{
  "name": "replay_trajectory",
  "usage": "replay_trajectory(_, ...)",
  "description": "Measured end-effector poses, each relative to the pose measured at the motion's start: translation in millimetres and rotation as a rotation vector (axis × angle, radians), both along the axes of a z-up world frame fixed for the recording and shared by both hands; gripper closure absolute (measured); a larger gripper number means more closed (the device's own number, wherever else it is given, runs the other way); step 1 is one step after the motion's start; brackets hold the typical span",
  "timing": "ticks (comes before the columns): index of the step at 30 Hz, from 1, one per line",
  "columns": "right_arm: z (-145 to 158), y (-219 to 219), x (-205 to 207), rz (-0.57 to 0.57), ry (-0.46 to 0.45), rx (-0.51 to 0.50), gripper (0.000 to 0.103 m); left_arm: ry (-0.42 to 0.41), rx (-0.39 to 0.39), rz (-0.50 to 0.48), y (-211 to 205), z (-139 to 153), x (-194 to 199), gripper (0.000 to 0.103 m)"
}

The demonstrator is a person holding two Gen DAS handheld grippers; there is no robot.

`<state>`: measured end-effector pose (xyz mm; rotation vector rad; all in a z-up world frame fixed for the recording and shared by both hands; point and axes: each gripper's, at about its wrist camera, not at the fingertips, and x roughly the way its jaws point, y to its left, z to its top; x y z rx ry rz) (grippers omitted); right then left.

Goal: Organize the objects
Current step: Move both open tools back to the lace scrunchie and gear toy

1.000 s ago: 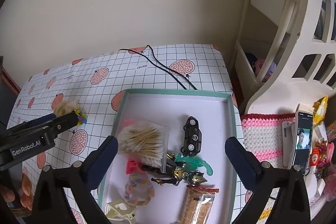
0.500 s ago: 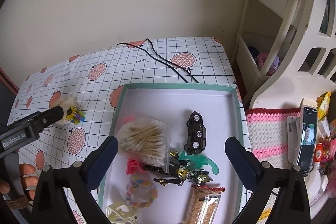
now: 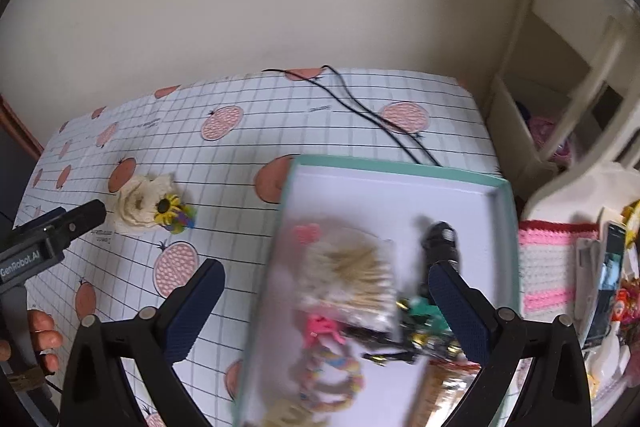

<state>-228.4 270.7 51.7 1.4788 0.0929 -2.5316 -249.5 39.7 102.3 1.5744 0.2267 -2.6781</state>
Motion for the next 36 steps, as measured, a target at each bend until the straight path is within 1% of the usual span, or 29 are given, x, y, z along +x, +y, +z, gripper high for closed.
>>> replay_trajectory(3,-2.9,-19.2,-2.9,0.02,-0.006,0.008,0.0,0.011,0.001,0.043,-21.7,-4.5,-1.9,0.009)
replay_trajectory(7,17.3,-59.3,-30.9,0.07,-0.016,0.039,0.0,-0.004,0.028,0.092,-49.2,-16.3,-4.8,0.009)
replay_trajectory(11,32.7,-90.5,-48.5,0.114,-0.02,0.053,0.0,-0.029,0.04,0.135,-75.5,-25.7,-5.6,0.009)
replay_trajectory(14,36.3,-107.6,-52.7,0.142,-0.021,0.065,0.0,-0.026,0.059,0.175,-91.4,-25.2,-4.7,0.009)
replay_trajectory(16,36.0,-114.7,-51.6,0.152,-0.016,0.053,0.0,-0.019,0.075,0.2,-101.3,-22.9,-2.7,0.009)
replay_trajectory(20,26.4,-123.5,-55.8,0.164,-0.036,0.018,0.0,-0.007,0.074,0.231,-109.9,-18.6,0.7,0.009)
replay_trajectory(24,13.9,-130.4,-65.8,0.153,-0.032,-0.003,0.0,0.0,0.085,0.254,-113.5,-23.0,1.5,0.009)
replay_trajectory(27,7.2,-133.8,-71.4,0.139,-0.037,-0.058,0.0,0.018,0.106,0.249,-111.7,-29.8,-3.8,0.009)
replay_trajectory(29,3.1,-138.2,-72.4,0.142,-0.036,-0.077,0.0,0.023,0.106,0.237,-108.1,-34.3,-7.8,0.009)
replay_trajectory(31,-1.2,-143.2,-72.8,0.149,-0.023,-0.079,0.0,0.029,0.108,0.235,-104.7,-38.3,-11.1,0.009)
replay_trajectory(36,-14.8,-149.7,-80.8,0.128,-0.007,-0.077,0.0,0.032,0.148,0.236,-100.9,-48.9,-21.2,0.009)
